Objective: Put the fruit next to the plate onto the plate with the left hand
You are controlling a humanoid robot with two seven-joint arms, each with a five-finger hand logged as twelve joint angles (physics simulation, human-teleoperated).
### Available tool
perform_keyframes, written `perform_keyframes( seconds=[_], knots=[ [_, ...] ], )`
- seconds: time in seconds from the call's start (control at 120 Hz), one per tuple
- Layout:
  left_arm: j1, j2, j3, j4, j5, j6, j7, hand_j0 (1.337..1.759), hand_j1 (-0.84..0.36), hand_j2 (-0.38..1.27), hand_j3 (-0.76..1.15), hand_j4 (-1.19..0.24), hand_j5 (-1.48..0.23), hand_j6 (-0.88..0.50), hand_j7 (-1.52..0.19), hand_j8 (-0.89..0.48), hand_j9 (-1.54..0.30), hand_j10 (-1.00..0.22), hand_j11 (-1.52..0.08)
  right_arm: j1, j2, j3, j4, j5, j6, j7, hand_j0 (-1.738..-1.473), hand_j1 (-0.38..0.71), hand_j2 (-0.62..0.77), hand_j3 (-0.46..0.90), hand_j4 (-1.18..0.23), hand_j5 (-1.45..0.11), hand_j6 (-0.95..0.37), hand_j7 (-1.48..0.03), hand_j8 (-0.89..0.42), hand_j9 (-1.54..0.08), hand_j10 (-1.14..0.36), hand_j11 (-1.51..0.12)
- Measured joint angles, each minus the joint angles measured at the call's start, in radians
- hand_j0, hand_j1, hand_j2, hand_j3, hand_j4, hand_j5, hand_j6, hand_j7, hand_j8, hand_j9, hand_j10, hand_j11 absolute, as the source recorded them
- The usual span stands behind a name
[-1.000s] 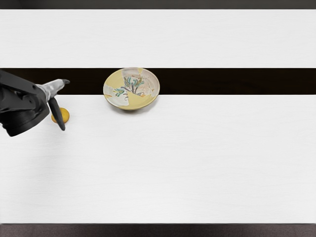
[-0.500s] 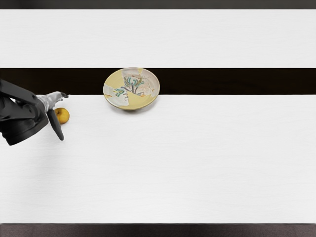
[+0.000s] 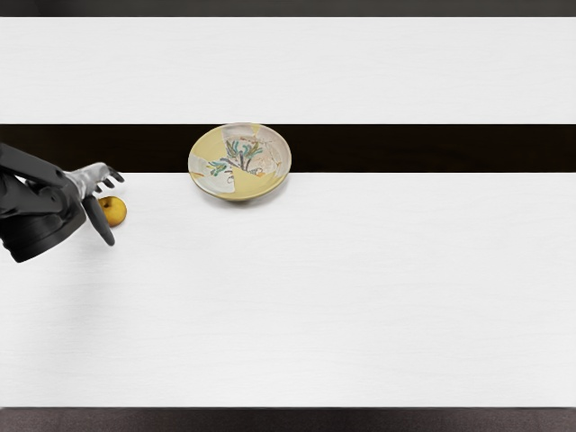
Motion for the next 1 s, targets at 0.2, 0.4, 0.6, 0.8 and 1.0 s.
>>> perform_keyframes(
  seconds=[0.2, 0.4, 0.6, 0.8, 1.0],
  knots=[
    [0.013, -0.004, 0.001, 0.004, -0.005, 0.030, 0.000, 1.658, 0.03, 0.05, 0.00, -0.26, -0.34, -0.26, -0.34, -0.26, -0.34, -0.26, -0.34, 0.000, 0.000, 0.000, 0.000, 0.000, 0.000, 0.000, -1.658, -0.34, 0.00, 0.00, -0.01, -0.01, -0.01, -0.01, -0.01, -0.01, -0.01, -0.01],
    [0.014, -0.009, 0.001, 0.005, -0.011, 0.059, 0.000, 1.658, 0.02, 0.06, 0.00, -0.28, -0.36, -0.28, -0.36, -0.28, -0.36, -0.28, -0.36, 0.000, 0.000, 0.000, 0.000, 0.000, 0.000, 0.000, -1.658, -0.34, 0.00, 0.00, -0.01, -0.01, -0.01, -0.01, -0.01, -0.01, -0.01, -0.01],
    [0.018, -0.023, -0.001, 0.005, -0.012, 0.062, 0.000, 1.658, -0.02, 0.06, 0.00, -0.31, -0.40, -0.31, -0.40, -0.31, -0.40, -0.31, -0.40, 0.000, 0.000, 0.000, 0.000, 0.000, 0.000, 0.000, -1.658, -0.34, 0.00, 0.00, -0.01, -0.01, -0.01, -0.01, -0.01, -0.01, -0.01, -0.01],
    [0.020, -0.023, -0.002, 0.005, -0.013, 0.062, 0.000, 1.658, -0.05, 0.07, 0.00, -0.33, -0.43, -0.33, -0.43, -0.33, -0.43, -0.33, -0.43, 0.000, 0.000, 0.000, 0.000, 0.000, 0.000, 0.000, -1.658, -0.34, 0.00, 0.00, -0.01, -0.01, -0.01, -0.01, -0.01, -0.01, -0.01, -0.01],
    [0.018, -0.023, -0.002, 0.005, -0.016, 0.060, 0.000, 1.658, -0.09, 0.07, 0.00, -0.36, -0.47, -0.36, -0.47, -0.36, -0.47, -0.36, -0.47, 0.000, 0.000, 0.000, 0.000, 0.000, 0.000, 0.000, -1.658, -0.34, 0.00, 0.00, -0.01, -0.01, -0.01, -0.01, -0.01, -0.01, -0.01, -0.01]
  ],
)
